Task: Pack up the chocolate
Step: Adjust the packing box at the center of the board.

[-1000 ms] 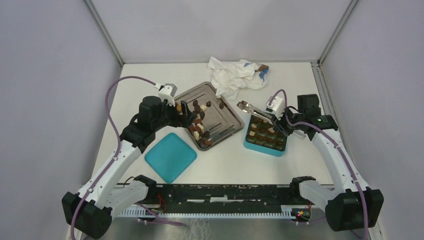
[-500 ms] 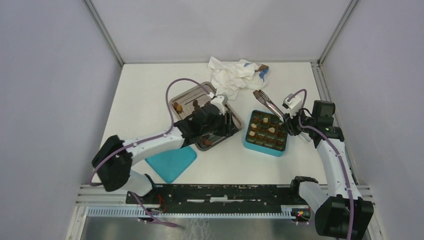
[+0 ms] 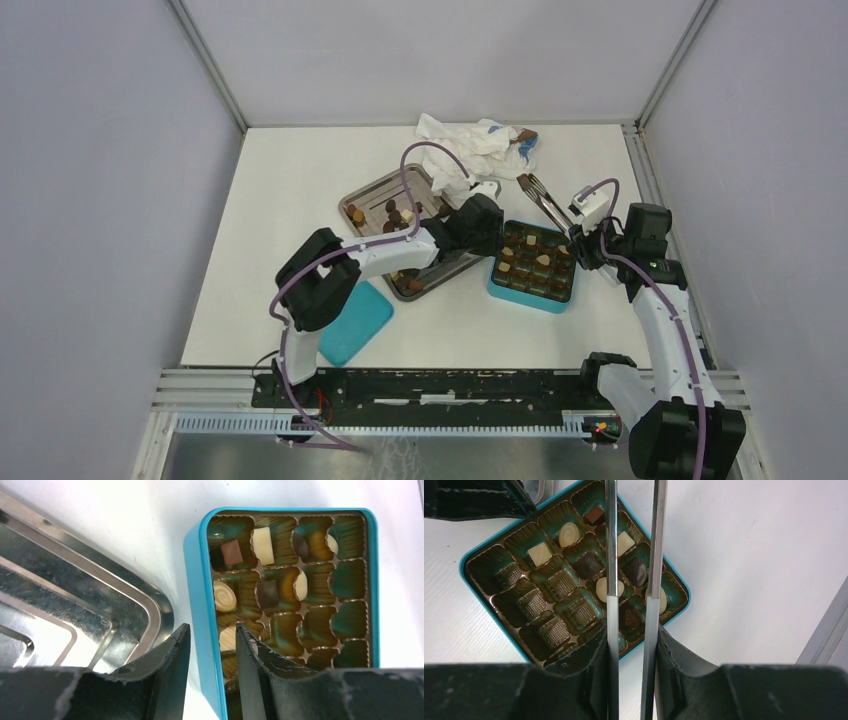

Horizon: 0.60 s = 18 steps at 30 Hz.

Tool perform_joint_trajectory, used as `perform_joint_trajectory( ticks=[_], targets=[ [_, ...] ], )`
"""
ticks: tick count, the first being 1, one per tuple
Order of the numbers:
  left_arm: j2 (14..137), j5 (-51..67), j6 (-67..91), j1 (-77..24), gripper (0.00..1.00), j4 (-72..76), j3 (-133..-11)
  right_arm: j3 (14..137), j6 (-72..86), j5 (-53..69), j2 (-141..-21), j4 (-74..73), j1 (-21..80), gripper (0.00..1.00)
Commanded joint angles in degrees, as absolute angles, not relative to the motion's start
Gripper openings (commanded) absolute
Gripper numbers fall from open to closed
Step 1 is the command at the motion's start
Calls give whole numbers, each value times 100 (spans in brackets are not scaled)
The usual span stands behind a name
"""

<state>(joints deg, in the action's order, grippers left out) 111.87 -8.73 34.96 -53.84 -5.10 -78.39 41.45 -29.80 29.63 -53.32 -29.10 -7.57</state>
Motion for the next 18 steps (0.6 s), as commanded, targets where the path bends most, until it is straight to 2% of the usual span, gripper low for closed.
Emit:
perform_joint_trajectory(
  ticks=[1,9,18],
  targets=[
    [11490,-1117,3170,-5409,45,-759,-8397,4168,-2874,2971,-5202,-2507,-772,0],
    [12018,-1204,3076,-5423,42,-1279,-8992,4157,-2867,3011,-5216,-2518,-769,0],
    [12365,-1347,2957,-5500,16,-1635,-9542,4155,-2874,3032,-5187,-2515,-775,0]
  ],
)
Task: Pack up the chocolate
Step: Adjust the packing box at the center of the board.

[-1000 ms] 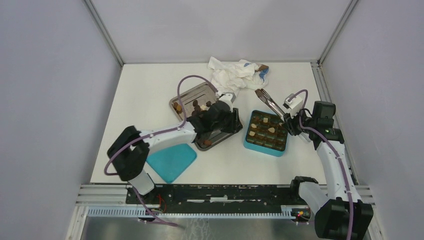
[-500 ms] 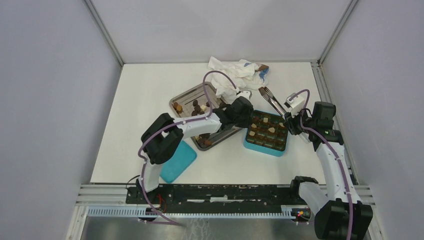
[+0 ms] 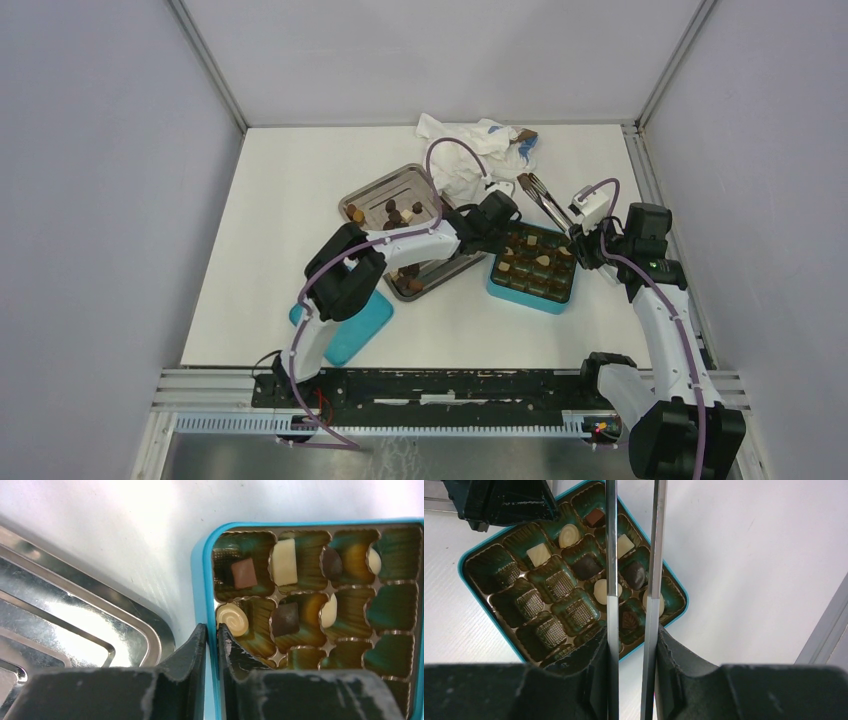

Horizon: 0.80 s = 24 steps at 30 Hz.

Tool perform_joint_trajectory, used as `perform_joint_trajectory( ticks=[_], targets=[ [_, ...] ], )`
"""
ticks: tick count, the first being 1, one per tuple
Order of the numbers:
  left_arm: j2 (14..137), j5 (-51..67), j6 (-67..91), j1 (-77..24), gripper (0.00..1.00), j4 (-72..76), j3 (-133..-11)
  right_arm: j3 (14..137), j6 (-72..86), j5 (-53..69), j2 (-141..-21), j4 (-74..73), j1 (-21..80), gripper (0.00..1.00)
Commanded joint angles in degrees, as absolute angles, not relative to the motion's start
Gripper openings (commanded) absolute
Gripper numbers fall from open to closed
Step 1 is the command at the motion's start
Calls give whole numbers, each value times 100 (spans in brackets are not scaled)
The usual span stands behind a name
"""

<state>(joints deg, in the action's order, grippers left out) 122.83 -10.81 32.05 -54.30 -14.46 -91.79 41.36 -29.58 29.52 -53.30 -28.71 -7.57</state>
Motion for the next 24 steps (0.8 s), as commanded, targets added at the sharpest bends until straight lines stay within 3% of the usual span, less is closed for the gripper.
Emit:
perform_joint_trajectory(
  ticks=[1,4,11,24],
  targets=[
    [12366,-1409,2947,-5508,13,-1657,-9578,4157,-2874,3037,-5195,-2518,-778,0],
    [12338,-1555,2911,-5532,3,-1687,-9655,4157,-2873,3024,-5188,-2509,-773,0],
    [11782,-2302,2500,-5858,2,-988,-9227,4157,-2856,2950,-5160,-2487,-773,0],
    [10128,-3610,1376,-6558,2,1457,-6868,4175,-2821,2787,-5107,-2442,-782,0]
  ],
)
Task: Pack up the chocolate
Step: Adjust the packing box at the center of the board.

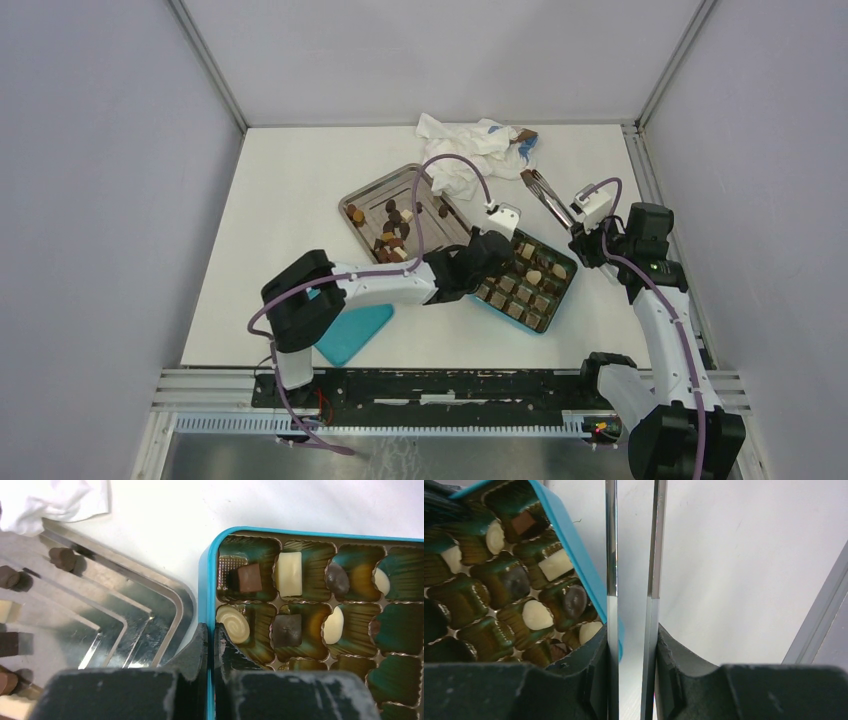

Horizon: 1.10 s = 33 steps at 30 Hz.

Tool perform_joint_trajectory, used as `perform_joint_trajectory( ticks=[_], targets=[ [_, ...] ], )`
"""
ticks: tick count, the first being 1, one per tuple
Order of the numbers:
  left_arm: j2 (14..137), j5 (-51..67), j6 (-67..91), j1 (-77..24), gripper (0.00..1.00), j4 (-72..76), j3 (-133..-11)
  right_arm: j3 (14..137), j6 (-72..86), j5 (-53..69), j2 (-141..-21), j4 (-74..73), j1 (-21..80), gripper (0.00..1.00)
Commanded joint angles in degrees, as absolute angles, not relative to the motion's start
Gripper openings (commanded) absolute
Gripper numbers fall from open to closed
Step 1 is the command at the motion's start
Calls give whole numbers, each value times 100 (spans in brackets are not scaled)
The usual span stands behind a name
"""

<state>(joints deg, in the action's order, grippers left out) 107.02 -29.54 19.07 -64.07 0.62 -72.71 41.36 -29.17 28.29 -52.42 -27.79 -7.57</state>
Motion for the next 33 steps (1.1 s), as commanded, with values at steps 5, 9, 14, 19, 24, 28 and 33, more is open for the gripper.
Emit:
perform_joint_trajectory(
  ticks=[5,9,14,19,24,28,33],
  targets=[
    [9808,-4090,1007,-6849,2,1982,-6383,4175,-2821,2788,-5108,-2449,-778,0],
    [9741,-4150,1043,-6917,2,2133,-6227,4166,-2821,2786,-5118,-2435,-780,0],
    [10121,-3597,1816,-6741,2,1394,-6762,4157,-2821,2778,-5128,-2432,-782,0],
    [10660,-2837,2743,-6339,2,601,-7368,4150,-2813,2625,-5094,-2384,-782,0],
    [11023,-2232,3180,-5992,2,550,-7541,4148,-2795,2607,-5083,-2360,-823,0],
    [11339,-2049,3326,-5920,2,401,-7853,4141,-2780,2649,-5090,-2355,-891,0],
    [11749,-1911,3608,-5819,2,-38,-8345,4156,-2786,2792,-5150,-2388,-1009,0]
  ],
)
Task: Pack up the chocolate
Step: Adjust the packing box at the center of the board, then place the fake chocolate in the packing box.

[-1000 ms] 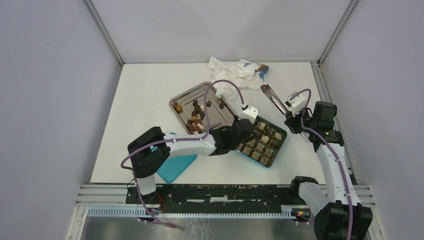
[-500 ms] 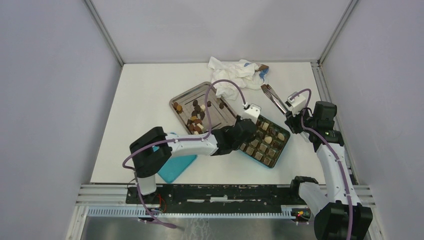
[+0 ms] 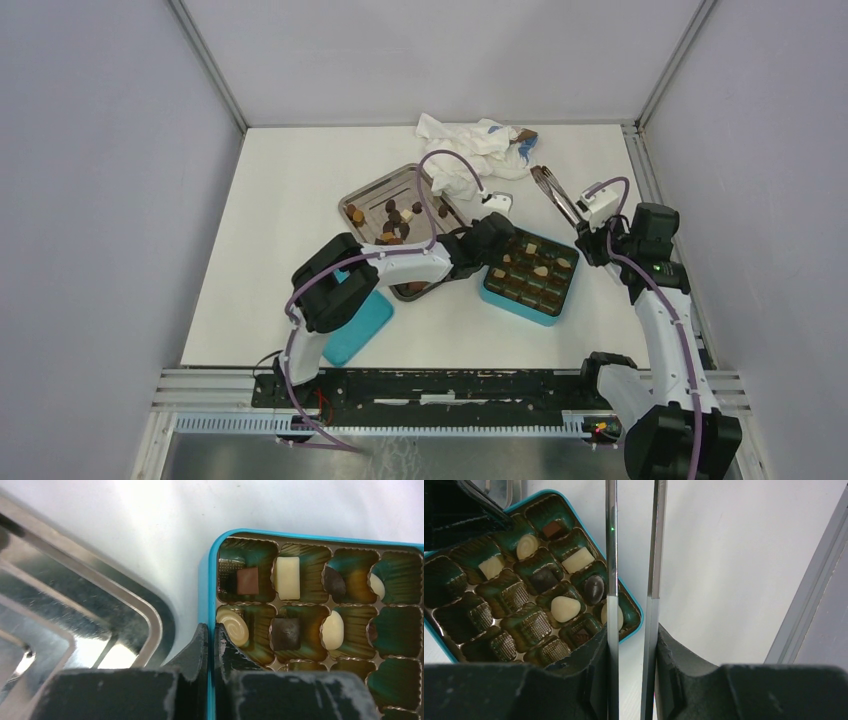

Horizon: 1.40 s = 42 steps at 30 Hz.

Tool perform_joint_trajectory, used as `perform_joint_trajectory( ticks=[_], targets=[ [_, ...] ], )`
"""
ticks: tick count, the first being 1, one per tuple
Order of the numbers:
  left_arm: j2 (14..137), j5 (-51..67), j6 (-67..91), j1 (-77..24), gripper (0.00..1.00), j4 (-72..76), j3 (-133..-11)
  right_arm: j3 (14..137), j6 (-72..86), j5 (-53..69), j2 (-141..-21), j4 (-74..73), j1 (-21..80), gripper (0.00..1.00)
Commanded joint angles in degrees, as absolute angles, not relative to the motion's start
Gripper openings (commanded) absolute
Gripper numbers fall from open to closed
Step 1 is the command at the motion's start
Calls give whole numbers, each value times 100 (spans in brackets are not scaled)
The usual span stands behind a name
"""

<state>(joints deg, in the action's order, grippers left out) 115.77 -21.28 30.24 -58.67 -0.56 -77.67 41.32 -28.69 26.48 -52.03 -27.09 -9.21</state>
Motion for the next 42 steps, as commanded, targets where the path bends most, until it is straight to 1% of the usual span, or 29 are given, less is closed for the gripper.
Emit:
perform_joint_trajectory(
  ticks=[1,2,4,5,8,9,11,18,23,26,28,30,34,40,42],
  targets=[
    [11791,-1903,3671,-5789,2,-142,-8383,4172,-2794,2833,-5164,-2406,-1031,0],
    [11822,-1891,3726,-5751,5,-179,-8392,4194,-2810,2869,-5168,-2426,-1053,0],
    [11803,-1875,3819,-5674,15,-226,-8370,4302,-2873,2932,-5185,-2528,-1086,0],
    [11763,-1846,3844,-5632,23,-222,-8333,4374,-2958,2993,-5200,-2660,-1096,0],
    [11525,-1811,3795,-5581,50,-194,-8222,4767,-3426,3063,-5288,-3285,-1105,0],
    [11377,-1800,3746,-5580,57,-200,-8185,4915,-3608,3043,-5305,-3574,-1102,0],
    [11079,-1757,3639,-5573,64,-174,-8068,5173,-4065,2970,-5306,-4130,-1105,0],
    [9347,-1836,2956,-5576,74,-37,-6806,5796,-5507,2718,-5151,-6016,-1108,0],
    [7965,-2057,2310,-5554,82,-1010,-6526,5765,-6404,2833,-5071,-7030,-1108,0],
    [7336,-2228,1627,-5528,94,-1831,-6664,5604,-6543,2578,-5012,-7194,-1103,0],
    [7109,-2567,1156,-5527,95,-2546,-6819,5445,-6597,2332,-4937,-7194,-1104,0],
    [6939,-3143,901,-5521,95,-2987,-6666,5288,-6631,2209,-4865,-7194,-1100,0],
    [6510,-3929,648,-5526,95,-3070,-5851,4967,-6655,2154,-4786,-7190,-1106,0],
    [6075,-4185,653,-5515,95,-3067,-5359,4738,-6662,1998,-4845,-7197,-1107,1],
    [5975,-4134,645,-5518,95,-3024,-5323,4729,-6666,1999,-4876,-7191,-1107,4]
  ],
)
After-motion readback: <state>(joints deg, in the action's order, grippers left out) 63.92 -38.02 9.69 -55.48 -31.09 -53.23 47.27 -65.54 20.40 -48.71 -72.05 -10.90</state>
